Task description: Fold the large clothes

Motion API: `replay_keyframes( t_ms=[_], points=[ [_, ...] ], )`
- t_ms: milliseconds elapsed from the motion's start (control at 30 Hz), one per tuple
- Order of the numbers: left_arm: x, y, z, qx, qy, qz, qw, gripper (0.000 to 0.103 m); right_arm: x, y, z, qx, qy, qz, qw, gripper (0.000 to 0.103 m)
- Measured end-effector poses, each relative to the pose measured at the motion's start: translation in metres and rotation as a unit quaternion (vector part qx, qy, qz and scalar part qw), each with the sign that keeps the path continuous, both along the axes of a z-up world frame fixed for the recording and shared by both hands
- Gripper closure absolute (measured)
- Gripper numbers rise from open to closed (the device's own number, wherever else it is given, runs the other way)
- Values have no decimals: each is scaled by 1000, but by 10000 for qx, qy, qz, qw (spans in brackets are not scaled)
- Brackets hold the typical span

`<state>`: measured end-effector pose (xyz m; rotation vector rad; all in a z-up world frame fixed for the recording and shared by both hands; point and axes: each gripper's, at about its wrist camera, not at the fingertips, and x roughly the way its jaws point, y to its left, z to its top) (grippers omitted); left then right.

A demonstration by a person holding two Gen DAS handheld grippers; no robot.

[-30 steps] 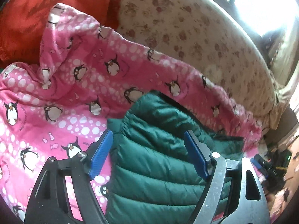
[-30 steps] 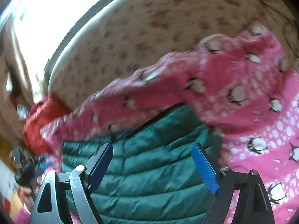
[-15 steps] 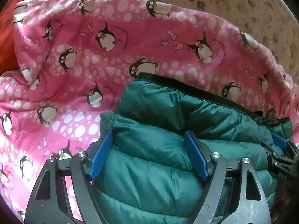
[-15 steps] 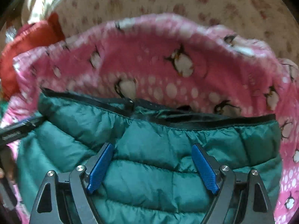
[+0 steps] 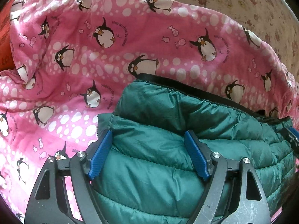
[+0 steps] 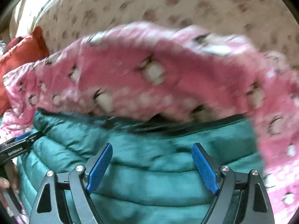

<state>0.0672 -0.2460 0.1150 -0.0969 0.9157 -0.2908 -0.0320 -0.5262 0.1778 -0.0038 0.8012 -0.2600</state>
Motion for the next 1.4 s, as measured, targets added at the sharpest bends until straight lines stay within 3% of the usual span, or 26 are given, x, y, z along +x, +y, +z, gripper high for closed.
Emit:
replay_keyframes(
  t_ms=[133, 233, 333, 567, 633, 900, 1000, 1100, 1167, 1267, 1400],
  points=[
    [3, -2, -3, 52, 18, -32, 10000, 22, 0, -37, -8, -113, 289, -517, 9982, 19],
    [5, -5, -7, 92, 50, -96, 9999, 21, 0, -61, -31, 375, 533, -705, 9954, 18],
    [7, -6, -12, 94, 94, -152, 9998, 20, -3, -73, -48, 866, 463, -776, 9921, 14],
    [9, -7, -20, 53, 129, -170, 9998, 20, -9, -70, -57, 802, 402, -790, 9928, 14],
    [9, -8, -20, 61, 118, -178, 9998, 20, -10, -60, -45, 752, 396, -790, 9932, 14],
    [5, -4, -19, 52, 96, -169, 9998, 20, -74, -37, 7, 1113, -373, -394, 9923, 14],
    [3, -3, -18, 45, 66, -143, 9999, 20, -93, -42, -2, 1085, -341, -412, 9927, 14],
    [-2, -2, -15, 53, -3, -110, 9999, 20, -88, -47, -36, 986, 72, -546, 9936, 13],
    [-10, 2, -8, 94, -60, -45, 9999, 20, -88, -41, -42, 816, 69, -509, 9953, 10],
    [-24, 13, 4, -93, -137, -23, 9999, 20, -85, -37, -32, 768, 167, -512, 9956, 10],
    [-42, 38, 15, -390, -32, 39, 9992, 20, -109, -31, -2, 909, -205, -402, 9948, 10]
  ],
)
